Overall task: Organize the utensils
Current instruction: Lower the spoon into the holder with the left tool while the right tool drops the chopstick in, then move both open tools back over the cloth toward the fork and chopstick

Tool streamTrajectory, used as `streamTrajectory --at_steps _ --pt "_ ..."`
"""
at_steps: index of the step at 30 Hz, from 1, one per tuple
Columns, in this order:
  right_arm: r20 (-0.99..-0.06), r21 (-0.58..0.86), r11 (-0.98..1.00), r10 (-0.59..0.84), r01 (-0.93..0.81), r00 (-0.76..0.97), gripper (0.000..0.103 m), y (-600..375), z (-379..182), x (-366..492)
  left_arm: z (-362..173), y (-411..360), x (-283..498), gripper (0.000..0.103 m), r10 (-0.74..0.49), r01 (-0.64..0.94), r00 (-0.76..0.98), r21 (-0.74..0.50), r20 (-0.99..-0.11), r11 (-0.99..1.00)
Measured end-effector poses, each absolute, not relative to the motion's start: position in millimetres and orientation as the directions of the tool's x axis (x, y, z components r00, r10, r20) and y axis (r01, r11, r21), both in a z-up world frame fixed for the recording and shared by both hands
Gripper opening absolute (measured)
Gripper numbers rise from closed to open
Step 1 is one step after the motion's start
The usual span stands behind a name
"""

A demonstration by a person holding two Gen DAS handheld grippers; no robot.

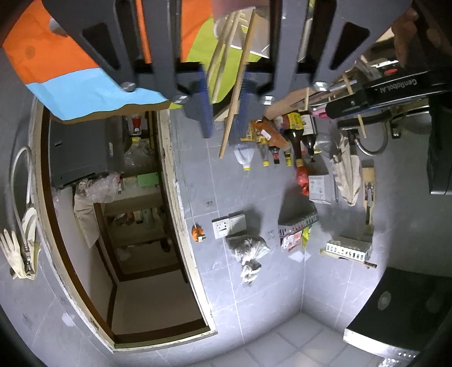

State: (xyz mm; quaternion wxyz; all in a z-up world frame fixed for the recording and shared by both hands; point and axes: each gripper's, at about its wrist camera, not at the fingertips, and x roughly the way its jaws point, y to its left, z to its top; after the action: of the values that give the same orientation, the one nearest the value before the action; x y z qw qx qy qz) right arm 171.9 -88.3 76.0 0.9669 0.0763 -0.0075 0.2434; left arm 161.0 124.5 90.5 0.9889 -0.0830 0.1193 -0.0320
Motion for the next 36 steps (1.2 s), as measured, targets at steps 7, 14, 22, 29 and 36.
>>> streamTrajectory --at_steps 7,14,22,29,36 --pt "0.031 0.132 0.873 0.469 -0.469 0.883 0.048 -120.1 91.7 166.3 104.8 104.8 152.3 0.052 -0.125 0.088 0.972 -0.186 -0.198 0.979" --pt "0.025 0.106 0.898 0.426 -0.426 0.904 0.073 -163.2 101.8 152.8 111.6 69.9 148.1 0.059 -0.184 0.156 0.969 -0.168 -0.166 0.973" --pt "0.01 0.085 0.925 0.372 -0.371 0.928 0.096 -210.7 104.8 139.7 110.5 26.1 149.7 0.079 -0.244 0.219 0.955 -0.154 -0.169 0.964" --pt "-0.019 0.093 0.945 0.316 -0.313 0.948 0.103 -252.2 99.1 136.9 101.1 -9.5 151.3 0.092 -0.292 0.264 0.937 -0.16 -0.189 0.951" --pt "-0.065 0.104 0.958 0.273 -0.266 0.96 0.103 -286.5 86.9 138.1 86.4 -47.2 154.9 0.093 -0.324 0.298 0.918 -0.139 -0.231 0.944"
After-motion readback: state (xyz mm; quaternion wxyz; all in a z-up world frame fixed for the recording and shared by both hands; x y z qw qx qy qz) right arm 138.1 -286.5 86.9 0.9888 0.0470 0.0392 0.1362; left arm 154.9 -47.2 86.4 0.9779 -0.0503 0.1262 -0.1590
